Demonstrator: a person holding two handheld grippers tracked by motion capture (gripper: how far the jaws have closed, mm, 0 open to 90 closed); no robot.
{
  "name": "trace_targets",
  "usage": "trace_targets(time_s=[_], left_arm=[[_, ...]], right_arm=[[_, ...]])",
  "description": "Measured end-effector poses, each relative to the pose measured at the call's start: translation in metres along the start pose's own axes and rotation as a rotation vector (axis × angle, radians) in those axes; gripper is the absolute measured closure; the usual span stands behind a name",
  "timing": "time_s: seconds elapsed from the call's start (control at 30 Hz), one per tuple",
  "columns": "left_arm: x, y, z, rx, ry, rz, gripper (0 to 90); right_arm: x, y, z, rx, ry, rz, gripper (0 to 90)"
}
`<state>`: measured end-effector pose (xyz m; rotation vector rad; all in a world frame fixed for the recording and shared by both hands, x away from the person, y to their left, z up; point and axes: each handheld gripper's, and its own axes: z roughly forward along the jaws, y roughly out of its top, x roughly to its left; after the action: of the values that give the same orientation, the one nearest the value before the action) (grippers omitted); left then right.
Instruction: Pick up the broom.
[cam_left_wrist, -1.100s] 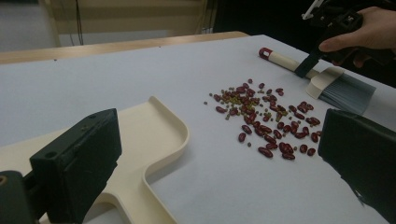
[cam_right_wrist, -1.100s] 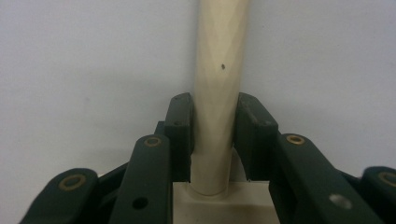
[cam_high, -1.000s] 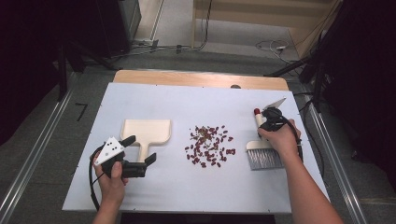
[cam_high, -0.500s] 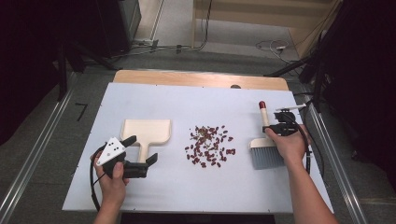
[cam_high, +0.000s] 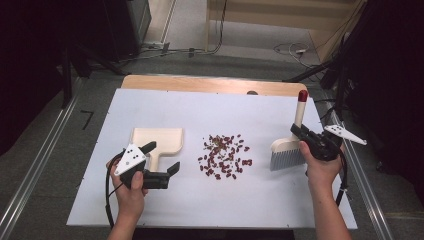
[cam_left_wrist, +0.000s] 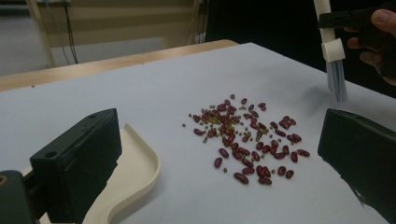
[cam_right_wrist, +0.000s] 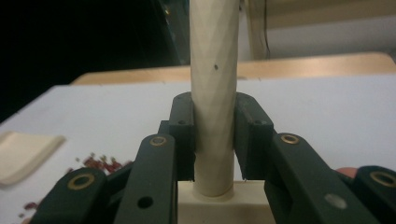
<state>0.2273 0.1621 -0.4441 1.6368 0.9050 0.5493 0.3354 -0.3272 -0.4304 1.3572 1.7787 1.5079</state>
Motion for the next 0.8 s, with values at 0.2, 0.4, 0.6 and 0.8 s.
trace_targets(time_s=[0.2,0.4,0.6,0.8], left_arm=[[-0.014,0.016,0.019,-0.014,-0.074,0.017,0.1],[-0.036,0.026,0.036,0.009,-0.182,-0.003,2.7],[-0.051,0.030,0.045,0.053,-0.246,-0.084,6.6],[-0.065,0.034,0.051,0.103,-0.284,-0.093,15.3]], right_arm=[[0.028,0.012,-0.012,-0.095,0.060,-0.079,69.9],[0.071,0.012,-0.007,-0.116,0.126,-0.136,69.9],[0.114,0.003,0.002,-0.107,0.191,-0.197,69.8],[0.142,-0.005,0.010,-0.097,0.237,-0.220,69.8]])
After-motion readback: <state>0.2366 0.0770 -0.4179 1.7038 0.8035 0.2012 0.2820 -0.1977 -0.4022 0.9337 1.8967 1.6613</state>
